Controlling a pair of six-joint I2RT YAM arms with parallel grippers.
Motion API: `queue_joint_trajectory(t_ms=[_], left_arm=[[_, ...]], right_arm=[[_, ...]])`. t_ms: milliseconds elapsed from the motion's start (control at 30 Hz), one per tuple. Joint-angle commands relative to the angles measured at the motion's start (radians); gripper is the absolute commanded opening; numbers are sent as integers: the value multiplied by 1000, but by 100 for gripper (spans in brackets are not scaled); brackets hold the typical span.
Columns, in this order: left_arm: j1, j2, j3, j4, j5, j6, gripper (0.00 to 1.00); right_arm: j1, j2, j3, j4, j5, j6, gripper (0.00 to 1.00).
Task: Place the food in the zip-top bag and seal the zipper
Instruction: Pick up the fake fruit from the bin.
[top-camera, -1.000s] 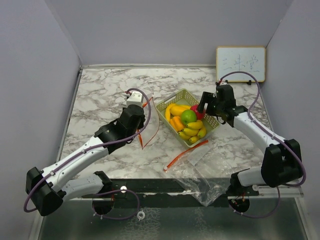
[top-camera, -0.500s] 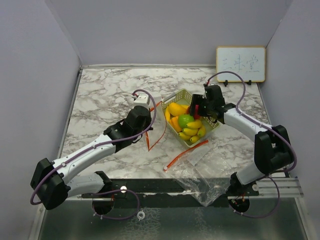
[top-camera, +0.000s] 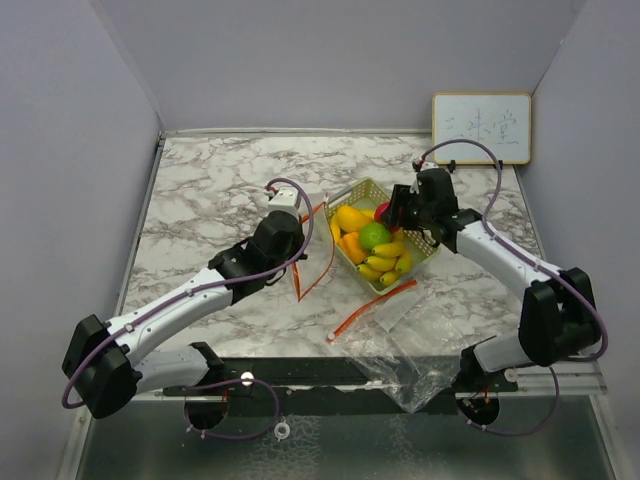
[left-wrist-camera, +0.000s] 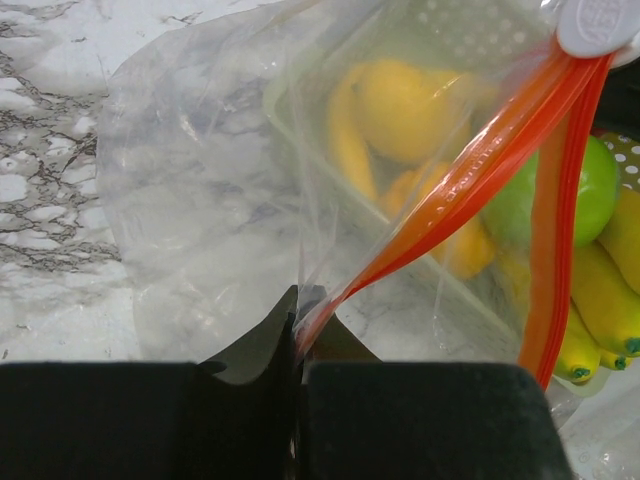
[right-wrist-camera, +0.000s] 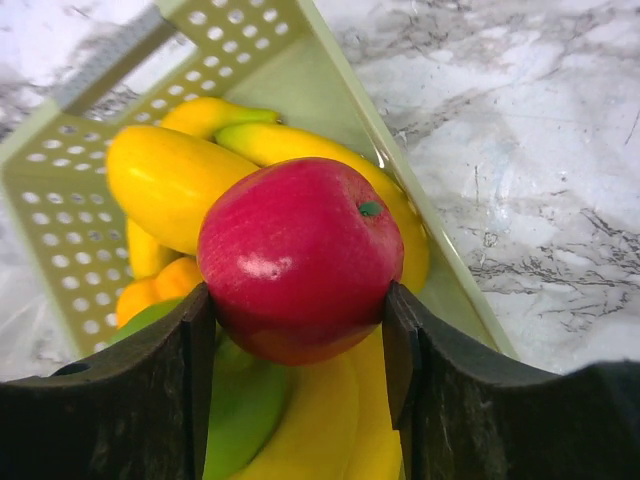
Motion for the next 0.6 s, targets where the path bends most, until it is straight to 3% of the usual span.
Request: queue_joint_trajectory(t_ms=[0,133,267,433,567], left_arm=[[2,23,27,31,27,-4,0],[3,41,47,37,30,-3,0],[3,67,91,31,40,0,0],[3,90,132,31,51,1,0],[3,107,145,30,49,-7,0]], right_arm=[[4,-142,33,1,-28,-27,31],[3,-227,42,5,-141,-45,30],[6,-297,8,84,-398,-42,29],[9,-388,-128,443,-759,116,29],[10,-443,-221,702,-884,269,30]])
